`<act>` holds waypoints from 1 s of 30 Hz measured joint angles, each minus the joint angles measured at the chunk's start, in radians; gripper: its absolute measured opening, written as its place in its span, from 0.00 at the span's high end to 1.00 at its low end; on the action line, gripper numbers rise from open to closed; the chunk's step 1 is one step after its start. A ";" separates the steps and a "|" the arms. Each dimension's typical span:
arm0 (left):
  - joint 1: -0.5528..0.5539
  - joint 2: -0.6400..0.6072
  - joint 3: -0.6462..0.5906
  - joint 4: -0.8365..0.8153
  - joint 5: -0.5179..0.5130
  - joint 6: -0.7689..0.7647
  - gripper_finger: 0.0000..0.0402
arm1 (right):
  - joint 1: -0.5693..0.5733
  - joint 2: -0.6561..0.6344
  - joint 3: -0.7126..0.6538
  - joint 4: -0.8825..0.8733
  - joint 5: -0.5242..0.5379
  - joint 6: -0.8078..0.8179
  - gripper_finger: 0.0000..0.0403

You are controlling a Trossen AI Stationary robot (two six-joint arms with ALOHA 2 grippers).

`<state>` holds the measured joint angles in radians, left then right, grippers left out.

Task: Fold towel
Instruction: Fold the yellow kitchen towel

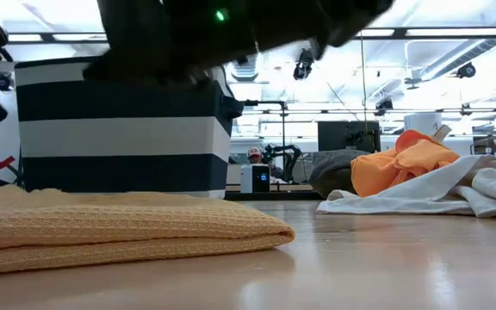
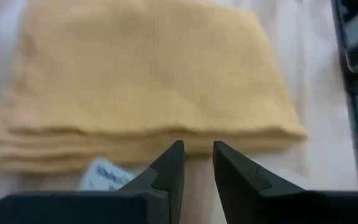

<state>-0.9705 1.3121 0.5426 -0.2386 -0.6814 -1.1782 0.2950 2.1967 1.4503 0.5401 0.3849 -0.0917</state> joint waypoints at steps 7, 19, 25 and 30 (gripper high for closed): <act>0.013 0.046 -0.003 0.025 -0.172 -0.024 0.81 | -0.011 0.075 -0.058 0.117 -0.023 0.058 1.00; 0.033 0.097 -0.003 0.036 -0.175 -0.059 0.81 | -0.017 0.207 -0.071 0.220 -0.074 0.199 1.00; 0.036 0.123 -0.003 0.046 -0.176 -0.055 0.81 | 0.008 0.074 -0.089 0.268 -0.067 0.061 1.00; 0.037 0.126 -0.003 0.046 -0.176 -0.045 0.81 | -0.002 0.077 -0.131 0.243 -0.011 0.059 1.00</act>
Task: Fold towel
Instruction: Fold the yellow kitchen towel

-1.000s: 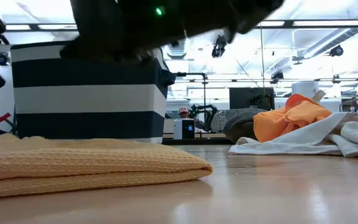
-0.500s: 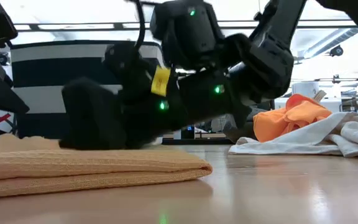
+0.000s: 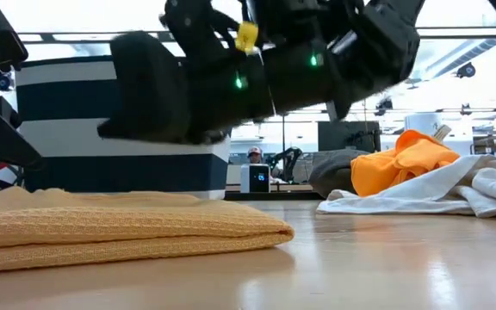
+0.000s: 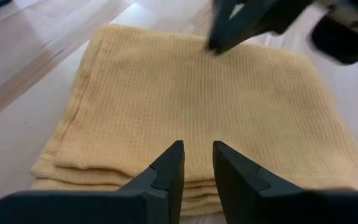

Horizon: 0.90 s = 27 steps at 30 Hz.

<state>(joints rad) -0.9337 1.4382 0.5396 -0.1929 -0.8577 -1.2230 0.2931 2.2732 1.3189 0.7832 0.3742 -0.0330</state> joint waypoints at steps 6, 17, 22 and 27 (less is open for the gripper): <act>0.001 -0.003 0.000 0.009 -0.004 -0.008 0.81 | -0.025 0.092 -0.015 0.012 -0.008 0.109 1.00; 0.003 -0.002 0.000 0.028 -0.023 -0.020 0.81 | -0.026 -0.005 -0.058 0.003 -0.007 0.054 1.00; 0.010 -0.002 0.000 0.044 -0.038 -0.017 0.81 | -0.020 -0.129 -0.230 0.051 0.071 0.052 1.00; 0.021 0.011 0.000 0.060 -0.106 -0.015 0.81 | -0.021 -0.082 -0.341 0.255 0.046 0.173 1.00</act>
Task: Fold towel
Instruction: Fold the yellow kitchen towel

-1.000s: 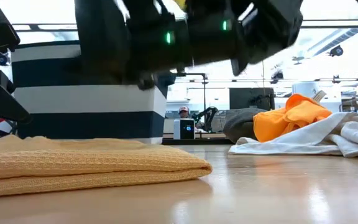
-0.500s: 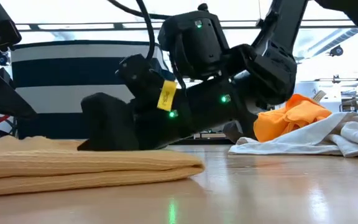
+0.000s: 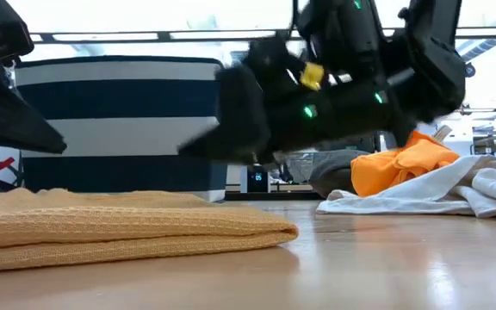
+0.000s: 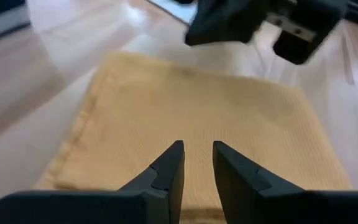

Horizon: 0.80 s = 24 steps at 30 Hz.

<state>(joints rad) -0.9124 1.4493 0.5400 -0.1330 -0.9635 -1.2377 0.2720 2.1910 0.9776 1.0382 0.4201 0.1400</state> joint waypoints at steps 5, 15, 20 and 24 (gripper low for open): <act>0.030 0.037 0.000 0.050 -0.022 0.016 0.81 | 0.001 0.124 0.024 0.049 0.001 0.050 1.00; 0.050 0.113 0.001 0.124 0.007 0.109 0.81 | 0.076 -0.003 0.009 0.034 -0.034 -0.061 1.00; 0.054 0.119 0.000 0.121 0.005 0.131 0.81 | 0.125 -0.003 0.021 -0.077 -0.029 -0.037 1.00; 0.057 0.117 0.000 0.123 0.004 0.156 0.81 | 0.149 0.025 0.017 -0.175 -0.026 0.048 1.00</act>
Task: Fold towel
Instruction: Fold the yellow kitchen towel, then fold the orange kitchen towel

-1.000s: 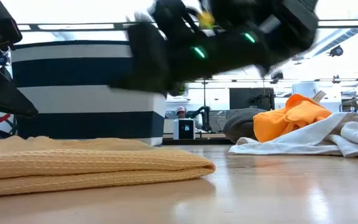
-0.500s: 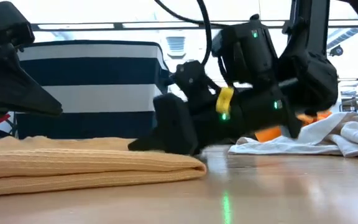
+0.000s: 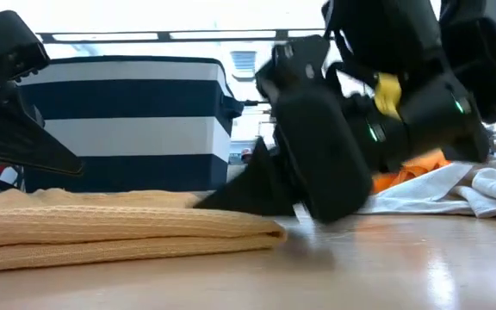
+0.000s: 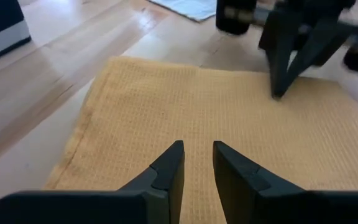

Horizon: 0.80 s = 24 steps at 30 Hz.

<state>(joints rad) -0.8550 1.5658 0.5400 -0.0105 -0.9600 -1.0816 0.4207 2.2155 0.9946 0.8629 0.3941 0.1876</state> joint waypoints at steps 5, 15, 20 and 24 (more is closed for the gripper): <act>0.007 -0.001 0.000 -0.001 -0.013 0.005 0.81 | 0.012 0.007 0.001 0.019 0.019 0.023 1.00; 0.009 -0.037 0.011 0.006 -0.024 0.075 0.81 | 0.035 -0.121 -0.002 -0.095 0.064 -0.044 1.00; 0.009 -0.056 0.021 0.017 -0.084 0.157 0.81 | 0.057 -0.418 -0.001 -0.618 0.212 0.022 1.00; 0.022 -0.054 0.021 0.042 -0.163 0.179 0.81 | 0.057 -0.654 0.000 -1.032 0.240 0.197 1.00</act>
<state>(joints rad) -0.8326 1.5118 0.5613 0.0312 -1.1229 -0.9026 0.4774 1.5611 0.9943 -0.1696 0.6343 0.3844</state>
